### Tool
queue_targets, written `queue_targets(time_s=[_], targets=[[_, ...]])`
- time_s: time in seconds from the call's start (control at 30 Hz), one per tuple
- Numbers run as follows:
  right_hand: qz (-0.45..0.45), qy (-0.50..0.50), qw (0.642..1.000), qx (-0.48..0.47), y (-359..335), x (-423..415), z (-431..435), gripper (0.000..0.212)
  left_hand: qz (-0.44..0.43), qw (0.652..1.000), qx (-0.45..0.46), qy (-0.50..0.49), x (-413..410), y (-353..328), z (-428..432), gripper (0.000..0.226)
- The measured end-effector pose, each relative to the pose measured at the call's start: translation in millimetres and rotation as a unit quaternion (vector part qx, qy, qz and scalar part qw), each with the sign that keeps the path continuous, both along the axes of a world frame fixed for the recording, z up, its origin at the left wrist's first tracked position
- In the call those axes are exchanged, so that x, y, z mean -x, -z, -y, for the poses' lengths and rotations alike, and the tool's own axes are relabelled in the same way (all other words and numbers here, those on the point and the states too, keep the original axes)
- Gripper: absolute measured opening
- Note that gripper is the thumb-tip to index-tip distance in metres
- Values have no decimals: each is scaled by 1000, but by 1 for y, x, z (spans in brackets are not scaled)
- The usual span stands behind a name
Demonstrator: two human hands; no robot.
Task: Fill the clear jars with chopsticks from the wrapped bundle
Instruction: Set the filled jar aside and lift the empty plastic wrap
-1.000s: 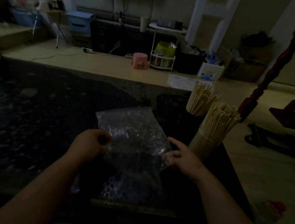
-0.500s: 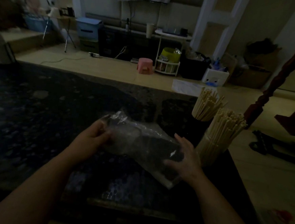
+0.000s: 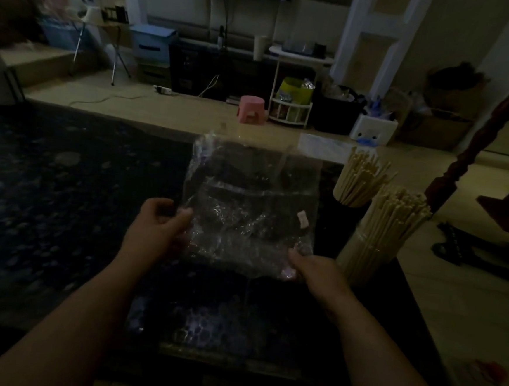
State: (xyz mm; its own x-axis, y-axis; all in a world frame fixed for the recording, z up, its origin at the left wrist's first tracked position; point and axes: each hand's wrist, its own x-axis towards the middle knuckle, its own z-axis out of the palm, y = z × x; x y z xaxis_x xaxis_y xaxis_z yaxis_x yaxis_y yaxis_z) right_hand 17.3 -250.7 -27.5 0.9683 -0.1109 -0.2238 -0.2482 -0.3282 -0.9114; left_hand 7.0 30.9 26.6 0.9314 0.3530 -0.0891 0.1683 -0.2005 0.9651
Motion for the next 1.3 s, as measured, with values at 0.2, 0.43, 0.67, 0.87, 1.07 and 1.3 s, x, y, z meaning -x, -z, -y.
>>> queue_targets(time_s=[0.2,0.43,0.67,0.87,1.07,1.3], targets=[[-18,64,998,20,4,5,-13,28,-169,981,-44,89,1,13,6,55],[-11,132,988,-74,-13,9,-24,47,-59,981,183,0,1,9,17,45],[-116,166,936,-288,-27,27,-35,56,41,934,333,-124,12,-3,29,44],[-134,62,915,-375,-39,40,-64,47,22,941,331,-72,30,-4,59,42],[-43,148,939,-307,-47,38,-61,8,12,964,266,17,44,-2,69,41],[70,163,949,-263,-73,47,-56,5,40,967,252,16,51,-11,60,23]])
